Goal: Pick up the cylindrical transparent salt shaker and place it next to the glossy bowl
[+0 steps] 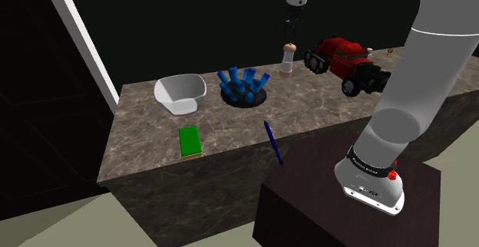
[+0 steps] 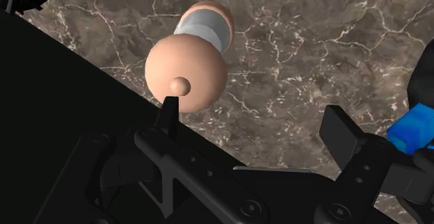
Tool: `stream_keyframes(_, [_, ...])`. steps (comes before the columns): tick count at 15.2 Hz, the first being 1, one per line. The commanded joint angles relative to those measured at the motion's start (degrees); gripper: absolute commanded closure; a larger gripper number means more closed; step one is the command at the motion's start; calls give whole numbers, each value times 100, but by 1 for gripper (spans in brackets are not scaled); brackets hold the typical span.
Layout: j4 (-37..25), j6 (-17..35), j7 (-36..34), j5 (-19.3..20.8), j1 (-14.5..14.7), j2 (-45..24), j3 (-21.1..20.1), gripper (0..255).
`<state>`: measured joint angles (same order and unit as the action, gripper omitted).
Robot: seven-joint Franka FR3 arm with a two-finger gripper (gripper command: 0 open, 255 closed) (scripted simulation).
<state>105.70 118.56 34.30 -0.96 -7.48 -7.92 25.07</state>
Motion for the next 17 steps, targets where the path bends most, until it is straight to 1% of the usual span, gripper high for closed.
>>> stream_keyframes(1, [-416, 1, 270, -234, -155, -498, 42, 0])
stream_keyframes(3, [-863, -45, 485, -442, -334, -976, 40, 0])
stream_keyframes(4, [-990, -63, 536, -492, -389, -1104, 31, 0])
stream_keyframes(11, [-757, 380, 609, -608, -443, -1332, -17, 0])
stream_keyframes(17, [-740, 416, 615, -619, -448, -1353, -22, 0])
